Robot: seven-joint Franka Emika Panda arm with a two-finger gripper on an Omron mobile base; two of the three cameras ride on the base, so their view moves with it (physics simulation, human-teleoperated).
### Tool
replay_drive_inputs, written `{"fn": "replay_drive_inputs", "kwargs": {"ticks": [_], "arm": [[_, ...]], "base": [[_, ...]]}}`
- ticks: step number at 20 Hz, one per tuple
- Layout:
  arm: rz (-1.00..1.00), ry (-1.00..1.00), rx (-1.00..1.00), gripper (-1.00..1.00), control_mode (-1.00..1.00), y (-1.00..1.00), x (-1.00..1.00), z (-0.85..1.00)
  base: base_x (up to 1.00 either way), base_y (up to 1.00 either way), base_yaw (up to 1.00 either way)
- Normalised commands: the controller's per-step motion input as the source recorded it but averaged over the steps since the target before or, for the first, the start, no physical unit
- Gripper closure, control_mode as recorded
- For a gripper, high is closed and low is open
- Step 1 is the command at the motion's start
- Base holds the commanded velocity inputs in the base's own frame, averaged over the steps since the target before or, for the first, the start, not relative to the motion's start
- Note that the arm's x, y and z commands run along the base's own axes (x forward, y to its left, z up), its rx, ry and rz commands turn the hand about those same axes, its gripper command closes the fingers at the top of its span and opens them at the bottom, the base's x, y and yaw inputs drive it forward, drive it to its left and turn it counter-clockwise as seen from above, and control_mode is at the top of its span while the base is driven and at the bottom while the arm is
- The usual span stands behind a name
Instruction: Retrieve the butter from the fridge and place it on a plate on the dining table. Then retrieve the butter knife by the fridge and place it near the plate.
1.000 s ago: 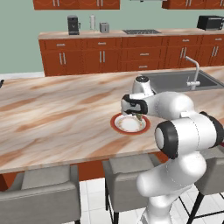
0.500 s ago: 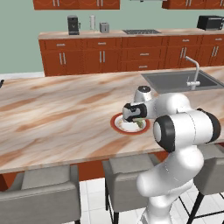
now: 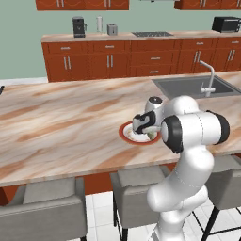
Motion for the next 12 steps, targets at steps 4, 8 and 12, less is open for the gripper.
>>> {"fn": "replay_drive_inputs", "kwargs": {"ticks": [4, 8, 12], "arm": [[0.0, 0.0, 0.0, 1.0, -1.0, 0.0, 0.19, -0.03], [0.0, 0.0, 0.0, 1.0, -1.0, 0.0, 0.24, -0.03], [0.0, 0.0, 0.0, 1.0, -1.0, 0.0, 0.28, -0.09]], "base": [[0.0, 0.0, 0.0], [0.0, 0.0, 0.0], [0.0, 0.0, 0.0]]}}
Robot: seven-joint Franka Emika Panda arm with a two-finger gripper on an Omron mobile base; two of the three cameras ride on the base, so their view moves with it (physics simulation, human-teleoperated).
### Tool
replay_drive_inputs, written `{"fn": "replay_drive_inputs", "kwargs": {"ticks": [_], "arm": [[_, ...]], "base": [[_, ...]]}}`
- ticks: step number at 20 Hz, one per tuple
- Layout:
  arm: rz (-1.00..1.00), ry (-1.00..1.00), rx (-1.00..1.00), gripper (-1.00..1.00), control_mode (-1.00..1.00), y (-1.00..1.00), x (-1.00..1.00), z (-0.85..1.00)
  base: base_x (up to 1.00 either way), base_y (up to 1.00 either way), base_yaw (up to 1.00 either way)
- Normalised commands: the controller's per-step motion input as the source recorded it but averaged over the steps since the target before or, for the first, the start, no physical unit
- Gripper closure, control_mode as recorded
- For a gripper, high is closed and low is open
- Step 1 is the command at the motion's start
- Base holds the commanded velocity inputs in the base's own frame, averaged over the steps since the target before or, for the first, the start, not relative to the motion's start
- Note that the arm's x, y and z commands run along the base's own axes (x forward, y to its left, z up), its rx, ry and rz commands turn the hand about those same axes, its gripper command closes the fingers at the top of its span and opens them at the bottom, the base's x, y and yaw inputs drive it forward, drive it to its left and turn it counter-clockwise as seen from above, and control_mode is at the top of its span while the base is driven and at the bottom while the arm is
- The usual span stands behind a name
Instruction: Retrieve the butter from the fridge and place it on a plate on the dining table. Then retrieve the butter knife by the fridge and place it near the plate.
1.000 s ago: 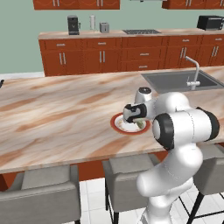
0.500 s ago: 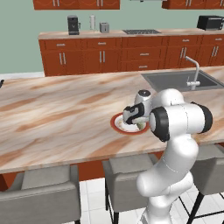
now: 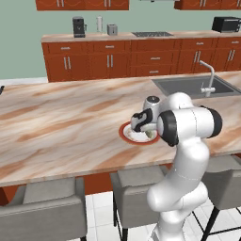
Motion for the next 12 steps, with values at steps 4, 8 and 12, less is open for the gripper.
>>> {"fn": "replay_drive_inputs", "kwargs": {"ticks": [4, 8, 12], "arm": [[0.0, 0.0, 0.0, 1.0, -1.0, 0.0, 0.18, -0.26], [0.0, 0.0, 0.02, 1.0, -1.0, 0.0, 0.03, -0.31], [0.0, 0.0, 0.01, 1.0, -1.0, 0.0, 0.06, -0.2]], "base": [[0.0, 0.0, 0.0], [0.0, 0.0, 0.0], [0.0, 0.0, 0.0]]}}
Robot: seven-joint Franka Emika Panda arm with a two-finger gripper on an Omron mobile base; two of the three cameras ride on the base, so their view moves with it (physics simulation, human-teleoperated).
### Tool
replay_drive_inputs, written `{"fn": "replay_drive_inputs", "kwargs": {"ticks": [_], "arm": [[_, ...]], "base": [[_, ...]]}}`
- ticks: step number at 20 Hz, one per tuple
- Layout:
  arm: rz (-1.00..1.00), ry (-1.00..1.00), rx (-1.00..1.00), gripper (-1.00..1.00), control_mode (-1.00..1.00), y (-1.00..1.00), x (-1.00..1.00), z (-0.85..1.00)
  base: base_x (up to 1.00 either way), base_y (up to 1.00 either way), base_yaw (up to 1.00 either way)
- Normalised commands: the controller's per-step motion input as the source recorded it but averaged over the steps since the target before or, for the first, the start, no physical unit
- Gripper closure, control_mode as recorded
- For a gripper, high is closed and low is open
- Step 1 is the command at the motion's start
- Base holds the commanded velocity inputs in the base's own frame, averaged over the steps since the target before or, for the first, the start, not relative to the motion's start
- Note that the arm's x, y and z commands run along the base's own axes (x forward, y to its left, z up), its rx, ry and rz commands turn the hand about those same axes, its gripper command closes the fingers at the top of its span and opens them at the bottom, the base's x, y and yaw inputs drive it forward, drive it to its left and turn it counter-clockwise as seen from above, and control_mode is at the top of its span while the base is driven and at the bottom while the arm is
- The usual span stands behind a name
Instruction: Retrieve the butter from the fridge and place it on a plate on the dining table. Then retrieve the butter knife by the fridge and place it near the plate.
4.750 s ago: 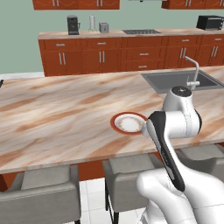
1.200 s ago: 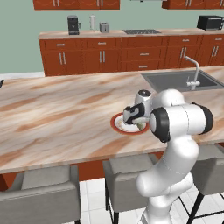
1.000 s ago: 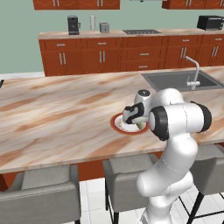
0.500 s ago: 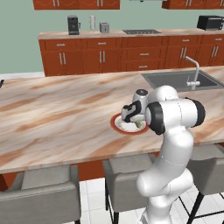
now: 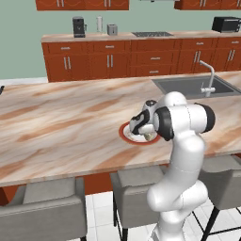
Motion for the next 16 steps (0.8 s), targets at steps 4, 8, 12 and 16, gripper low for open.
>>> {"fn": "replay_drive_inputs", "kwargs": {"ticks": [4, 8, 12, 16], "arm": [[0.0, 0.0, 0.0, 1.0, -1.0, 0.0, 0.1, -0.04], [0.0, 0.0, 0.0, 1.0, -1.0, 0.0, 0.13, 0.0], [0.0, 0.0, 0.0, 1.0, -1.0, 0.0, 0.21, 0.0], [0.0, 0.0, 0.0, 1.0, -1.0, 0.0, 0.23, 0.0]], "base": [[0.0, 0.0, 0.0], [0.0, 0.0, 0.0], [0.0, 0.0, 0.0], [0.0, 0.0, 0.0]]}}
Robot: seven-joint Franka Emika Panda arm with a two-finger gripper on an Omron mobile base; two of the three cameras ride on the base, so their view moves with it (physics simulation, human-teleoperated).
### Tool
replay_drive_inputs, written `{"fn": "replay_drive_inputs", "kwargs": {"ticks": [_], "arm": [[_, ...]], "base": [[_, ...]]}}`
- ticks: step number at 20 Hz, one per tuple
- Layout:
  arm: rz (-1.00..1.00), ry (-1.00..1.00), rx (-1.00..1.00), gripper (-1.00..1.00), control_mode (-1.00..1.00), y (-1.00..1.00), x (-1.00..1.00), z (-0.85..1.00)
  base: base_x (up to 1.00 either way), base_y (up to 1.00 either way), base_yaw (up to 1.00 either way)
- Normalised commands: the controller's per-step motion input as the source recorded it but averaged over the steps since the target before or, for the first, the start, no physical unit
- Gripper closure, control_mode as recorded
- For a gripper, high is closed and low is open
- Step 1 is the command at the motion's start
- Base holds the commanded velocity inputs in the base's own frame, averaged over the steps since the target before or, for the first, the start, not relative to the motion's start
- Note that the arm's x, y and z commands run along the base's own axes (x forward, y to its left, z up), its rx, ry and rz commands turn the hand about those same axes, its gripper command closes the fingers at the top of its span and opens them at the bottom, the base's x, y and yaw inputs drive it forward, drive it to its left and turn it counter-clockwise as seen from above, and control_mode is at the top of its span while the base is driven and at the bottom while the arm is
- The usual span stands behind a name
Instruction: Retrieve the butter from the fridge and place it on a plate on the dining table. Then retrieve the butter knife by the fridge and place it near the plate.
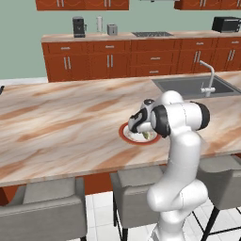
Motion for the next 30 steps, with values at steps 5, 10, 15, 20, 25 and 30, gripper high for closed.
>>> {"fn": "replay_drive_inputs", "kwargs": {"ticks": [5, 10, 15, 20, 25, 30], "arm": [[0.0, 0.0, 0.0, -1.0, -1.0, 0.0, 0.17, -0.08], [0.0, 0.0, 0.0, -1.0, -1.0, 0.0, 0.08, -0.06], [0.0, 0.01, 0.0, -1.0, -1.0, 0.0, 0.0, 0.0], [-0.06, 0.07, 0.02, -1.0, -1.0, -0.19, -0.06, 0.48], [-0.11, 0.1, 0.06, -1.0, -1.0, -0.22, -0.25, 0.9], [-0.13, 0.03, 0.04, -1.0, -1.0, -0.04, -0.62, 1.0]], "base": [[0.0, 0.0, 0.0], [0.0, 0.0, 0.0], [0.0, 0.0, 0.0], [0.0, 0.0, 0.0], [0.0, 0.0, 0.0], [0.0, 0.0, 0.0]]}}
